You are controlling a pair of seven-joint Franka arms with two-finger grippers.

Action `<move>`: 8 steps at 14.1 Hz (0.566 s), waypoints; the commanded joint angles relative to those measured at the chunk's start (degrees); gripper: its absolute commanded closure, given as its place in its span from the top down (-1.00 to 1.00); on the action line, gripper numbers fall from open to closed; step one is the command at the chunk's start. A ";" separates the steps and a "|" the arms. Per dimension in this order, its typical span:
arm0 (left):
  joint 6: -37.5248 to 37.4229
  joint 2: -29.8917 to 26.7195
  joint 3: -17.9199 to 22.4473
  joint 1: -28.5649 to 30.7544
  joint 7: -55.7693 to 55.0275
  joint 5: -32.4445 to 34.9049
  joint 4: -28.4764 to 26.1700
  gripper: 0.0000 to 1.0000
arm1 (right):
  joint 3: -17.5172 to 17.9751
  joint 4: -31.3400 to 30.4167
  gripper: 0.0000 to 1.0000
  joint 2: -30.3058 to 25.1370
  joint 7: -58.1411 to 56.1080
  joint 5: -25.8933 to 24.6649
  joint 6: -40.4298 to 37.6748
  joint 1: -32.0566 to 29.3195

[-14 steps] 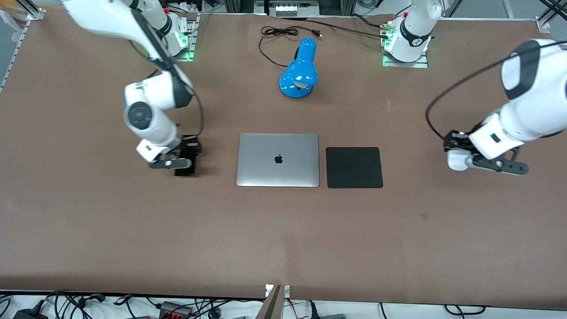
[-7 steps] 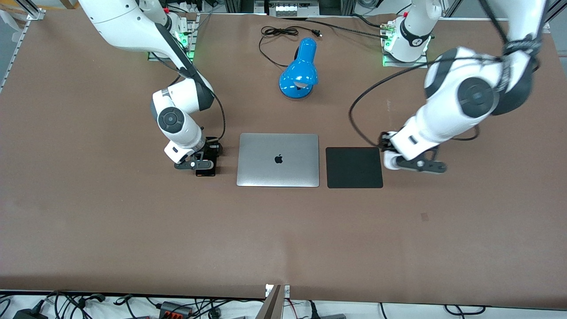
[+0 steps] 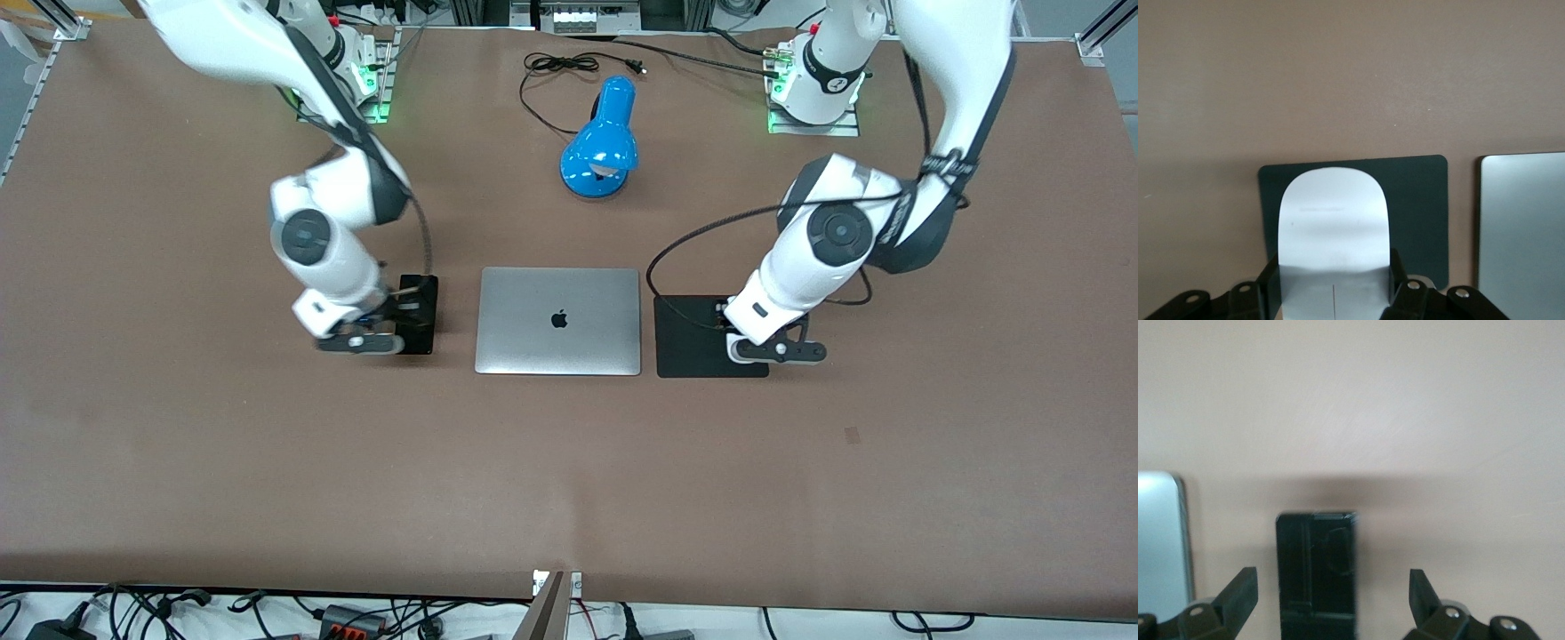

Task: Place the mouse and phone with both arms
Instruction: 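Release the phone and raise the right gripper away, then lower the mouse onto the black mouse pad and open the left gripper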

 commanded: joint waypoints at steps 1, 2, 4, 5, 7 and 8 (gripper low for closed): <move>6.74 4.23 -0.12 0.33 -1.60 2.12 -0.80 -0.42 | 0.60 1.80 1.00 -9.21 -1.44 0.07 -8.09 -6.34; 8.07 5.63 0.05 0.33 -2.74 2.12 -0.80 -0.42 | 0.34 3.82 1.00 -11.32 -2.66 0.25 -12.56 -8.63; 9.57 7.40 0.14 0.16 -3.98 2.30 -0.98 -0.42 | -0.70 9.08 1.00 -13.71 -9.84 0.34 -21.35 -12.42; 9.66 8.28 0.14 0.24 -3.98 3.51 -1.15 -0.42 | -2.19 11.72 1.00 -14.32 -12.06 0.42 -24.87 -13.39; 9.67 9.33 0.23 0.33 -4.59 7.29 -1.07 -0.42 | -5.27 16.30 1.00 -16.34 -13.83 0.42 -33.04 -13.92; 9.67 9.51 0.23 0.25 -5.20 7.92 -1.07 -0.41 | -5.98 18.06 1.00 -17.66 -15.06 0.51 -38.13 -14.27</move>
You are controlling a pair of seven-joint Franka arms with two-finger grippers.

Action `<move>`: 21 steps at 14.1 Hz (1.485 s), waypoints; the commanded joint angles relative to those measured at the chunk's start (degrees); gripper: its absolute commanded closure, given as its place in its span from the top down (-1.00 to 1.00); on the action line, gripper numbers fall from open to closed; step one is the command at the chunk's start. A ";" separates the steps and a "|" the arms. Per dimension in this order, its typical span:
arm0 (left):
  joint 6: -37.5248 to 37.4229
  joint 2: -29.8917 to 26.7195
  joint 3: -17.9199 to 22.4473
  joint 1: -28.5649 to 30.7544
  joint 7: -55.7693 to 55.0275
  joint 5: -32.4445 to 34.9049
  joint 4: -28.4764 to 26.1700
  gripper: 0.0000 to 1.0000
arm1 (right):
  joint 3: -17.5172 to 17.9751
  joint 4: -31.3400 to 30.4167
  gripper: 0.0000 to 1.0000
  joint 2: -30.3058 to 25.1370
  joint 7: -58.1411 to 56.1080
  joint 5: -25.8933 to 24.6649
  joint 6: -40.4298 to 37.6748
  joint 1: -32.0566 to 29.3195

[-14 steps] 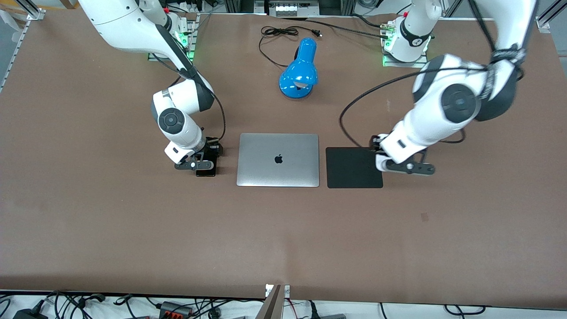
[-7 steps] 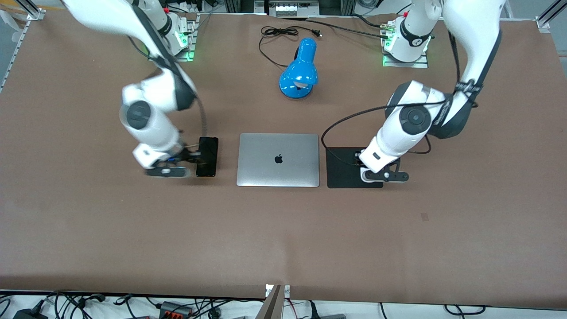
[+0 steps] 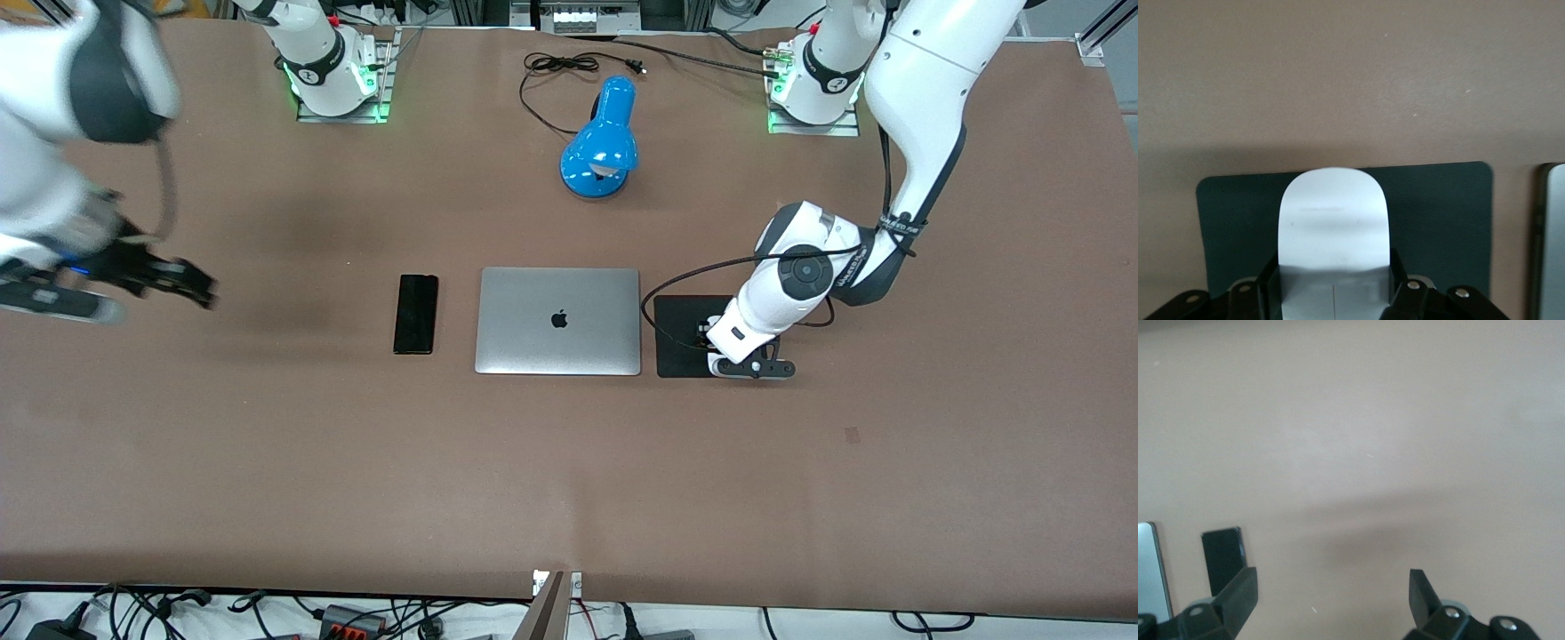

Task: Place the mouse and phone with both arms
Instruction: 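Lower the mouse onto the black mouse pad and open the left gripper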

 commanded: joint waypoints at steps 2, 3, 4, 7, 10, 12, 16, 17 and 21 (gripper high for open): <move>0.47 0.47 -0.12 0.08 -2.31 3.00 0.04 -0.31 | -0.67 9.10 1.00 -1.92 -2.58 0.40 -17.36 -0.34; 0.47 0.91 -0.12 -0.01 -2.39 3.00 0.13 -0.29 | -0.67 12.00 1.00 -0.61 -3.02 0.31 -19.57 -0.25; 0.47 1.35 -0.12 -0.01 -2.48 3.00 0.04 -0.16 | -0.67 13.34 1.00 0.10 -4.76 0.39 -20.29 -0.69; 0.38 2.05 -0.12 -0.01 -3.88 3.00 0.22 0.14 | -0.32 11.43 1.00 0.90 -9.61 0.48 -18.90 -1.83; -0.50 0.13 -0.12 0.34 -4.06 3.00 0.57 1.00 | -0.05 11.77 1.00 0.63 -9.70 0.39 -18.81 -2.36; -0.67 -2.41 -0.30 0.86 -3.89 3.00 0.74 1.00 | -0.05 11.95 1.00 0.28 -9.70 1.88 -18.81 -3.15; -21.16 -9.02 -0.65 2.98 3.54 2.56 10.62 1.00 | 0.91 11.68 1.00 -0.16 -9.09 2.94 -19.24 -3.33; -28.46 -9.02 -0.65 3.24 7.06 2.21 15.37 1.00 | 1.18 11.42 1.00 -0.25 -9.09 2.94 -19.33 -3.33; -51.34 -9.19 -0.83 6.48 15.97 -0.32 32.79 1.00 | 2.32 10.80 1.00 -0.25 -5.67 2.86 -18.98 -3.42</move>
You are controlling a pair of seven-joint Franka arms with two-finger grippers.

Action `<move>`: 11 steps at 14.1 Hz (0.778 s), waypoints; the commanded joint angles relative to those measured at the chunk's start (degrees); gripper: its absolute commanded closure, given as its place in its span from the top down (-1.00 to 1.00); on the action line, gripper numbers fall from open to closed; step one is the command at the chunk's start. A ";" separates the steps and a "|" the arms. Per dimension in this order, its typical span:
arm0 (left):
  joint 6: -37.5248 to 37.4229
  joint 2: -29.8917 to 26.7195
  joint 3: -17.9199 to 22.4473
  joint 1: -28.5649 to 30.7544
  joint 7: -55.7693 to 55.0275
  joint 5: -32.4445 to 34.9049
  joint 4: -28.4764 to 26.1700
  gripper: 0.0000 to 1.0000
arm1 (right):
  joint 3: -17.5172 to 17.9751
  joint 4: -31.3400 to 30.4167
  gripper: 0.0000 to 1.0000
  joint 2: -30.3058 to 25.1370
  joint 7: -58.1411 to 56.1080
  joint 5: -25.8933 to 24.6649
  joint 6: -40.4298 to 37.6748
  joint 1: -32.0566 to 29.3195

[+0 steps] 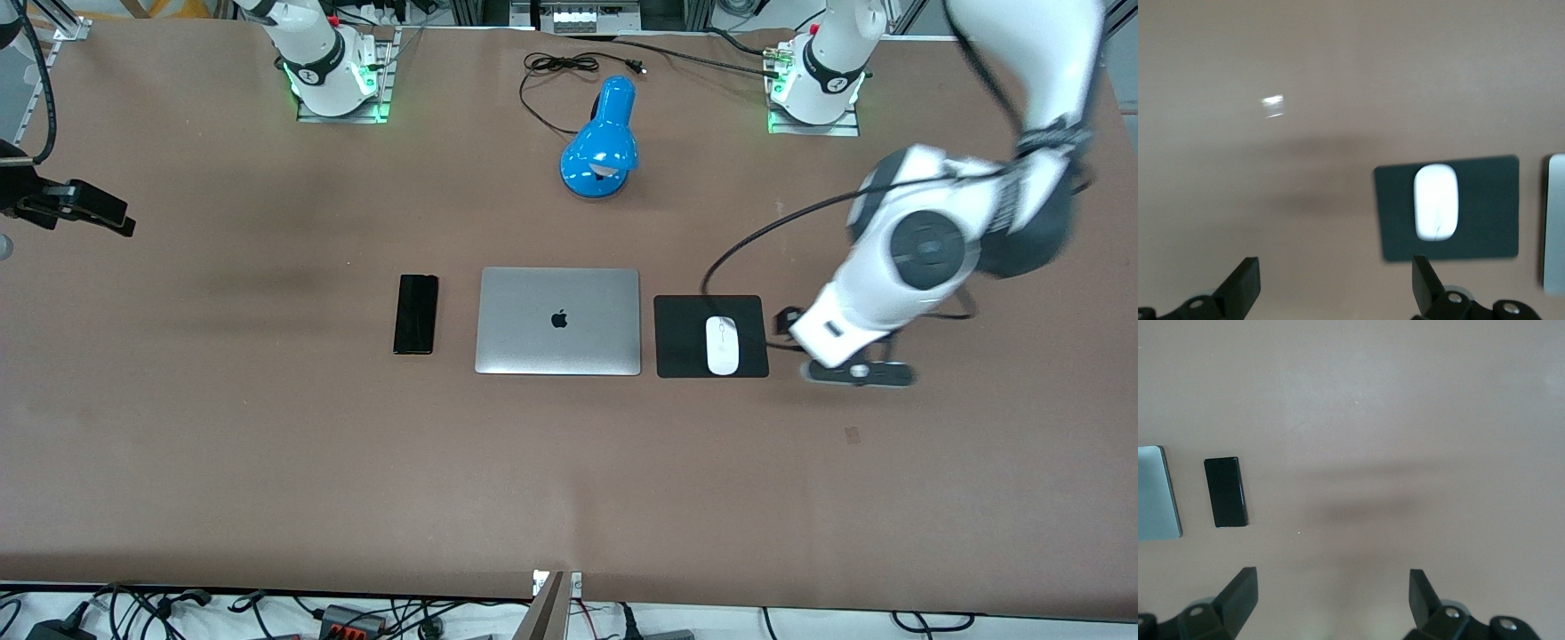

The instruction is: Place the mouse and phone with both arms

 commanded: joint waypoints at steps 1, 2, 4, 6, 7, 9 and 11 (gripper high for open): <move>-11.00 1.51 -0.67 3.54 3.83 -3.62 10.71 1.00 | 1.45 -0.41 1.00 -0.57 1.97 0.85 -0.18 -1.10; -12.85 0.55 -0.67 5.56 3.83 -5.55 12.65 1.00 | 1.54 -0.33 1.00 -0.57 1.97 0.85 -0.18 -1.18; -14.71 -2.26 -0.59 8.20 3.83 -6.45 13.37 1.00 | 1.45 -0.33 1.00 -0.66 1.79 0.85 -0.53 -1.27; -14.98 -4.29 -0.67 10.48 3.92 -6.89 13.37 1.00 | 1.45 -0.33 1.00 -0.57 2.14 0.85 -0.53 -1.18; -14.98 -6.56 0.20 10.76 5.31 -9.41 12.67 1.00 | 1.45 -0.33 1.00 -0.57 2.14 0.85 -0.53 -1.18; -14.90 -11.21 5.70 9.63 8.56 -15.03 7.43 1.00 | 1.45 -0.33 1.00 -0.57 2.14 0.85 -0.53 -1.18; -13.23 -16.93 18.07 0.44 12.16 -17.70 -0.66 1.00 | 1.45 -0.33 1.00 -0.57 2.14 0.85 -0.53 -1.18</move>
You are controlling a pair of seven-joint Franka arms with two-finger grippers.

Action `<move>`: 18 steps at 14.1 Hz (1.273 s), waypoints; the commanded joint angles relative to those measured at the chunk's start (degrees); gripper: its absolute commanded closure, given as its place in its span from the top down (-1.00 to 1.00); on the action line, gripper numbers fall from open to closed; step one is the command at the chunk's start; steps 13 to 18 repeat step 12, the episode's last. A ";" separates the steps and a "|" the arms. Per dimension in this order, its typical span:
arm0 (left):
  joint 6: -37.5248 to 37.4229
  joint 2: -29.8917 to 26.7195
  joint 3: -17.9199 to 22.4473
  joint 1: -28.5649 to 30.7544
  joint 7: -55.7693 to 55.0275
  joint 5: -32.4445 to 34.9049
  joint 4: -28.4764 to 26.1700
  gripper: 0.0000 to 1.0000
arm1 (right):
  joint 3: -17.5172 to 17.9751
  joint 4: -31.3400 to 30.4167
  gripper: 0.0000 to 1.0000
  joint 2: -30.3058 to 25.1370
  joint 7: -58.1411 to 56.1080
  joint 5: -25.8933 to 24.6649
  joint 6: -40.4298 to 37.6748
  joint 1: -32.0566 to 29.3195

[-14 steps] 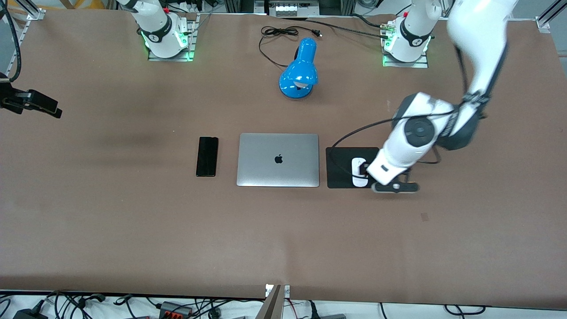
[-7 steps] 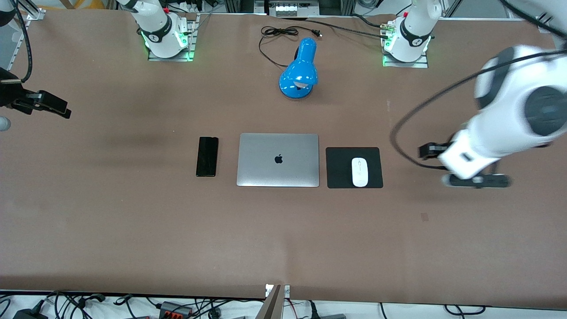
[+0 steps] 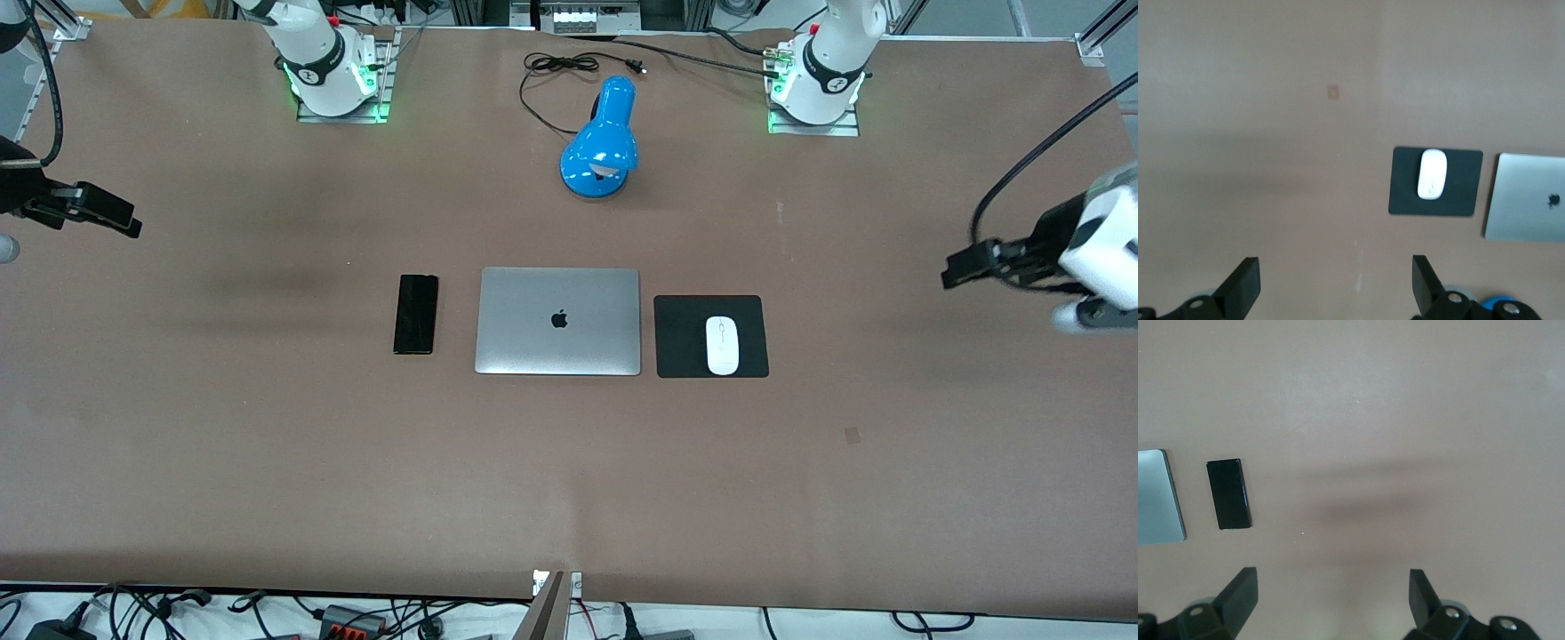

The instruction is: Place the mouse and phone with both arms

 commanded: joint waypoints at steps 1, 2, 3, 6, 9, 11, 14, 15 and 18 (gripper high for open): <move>4.40 -9.38 12.20 -8.72 5.85 -2.04 -12.54 1.00 | 0.90 -0.31 1.00 -0.59 0.87 0.85 -0.49 -1.00; 9.04 -12.44 12.22 -8.74 6.83 -1.94 -17.53 1.00 | 0.90 -0.31 1.00 -0.59 0.87 0.85 -0.49 -1.00; 13.70 -15.52 12.31 -8.74 6.75 -1.94 -22.36 1.00 | 0.90 -0.39 1.00 -0.68 0.87 0.85 -0.49 -0.92; 15.77 -16.17 12.66 -9.18 5.70 -2.03 -23.65 1.00 | 0.90 -0.40 1.00 -0.68 0.87 0.85 -0.58 -1.00; 10.53 -14.06 12.75 -8.48 5.26 -1.94 -20.41 1.00 | 0.90 -0.40 1.00 -0.59 0.87 0.85 -0.49 -1.00; 9.88 -13.88 12.22 -8.74 5.17 -1.94 -19.78 1.00 | 0.90 -0.40 1.00 -0.59 0.87 0.85 -0.49 -1.00; 9.88 -13.97 12.14 -8.74 5.26 -1.85 -19.78 1.00 | 0.90 -0.40 1.00 -0.59 0.87 0.85 -0.49 -1.00; 9.88 -13.97 12.14 -8.74 5.26 -1.85 -19.78 1.00 | 0.90 -0.40 1.00 -0.59 0.87 0.85 -0.49 -1.00; 9.88 -13.97 12.14 -8.74 5.26 -1.85 -19.78 1.00 | 0.90 -0.40 1.00 -0.59 0.87 0.85 -0.49 -1.00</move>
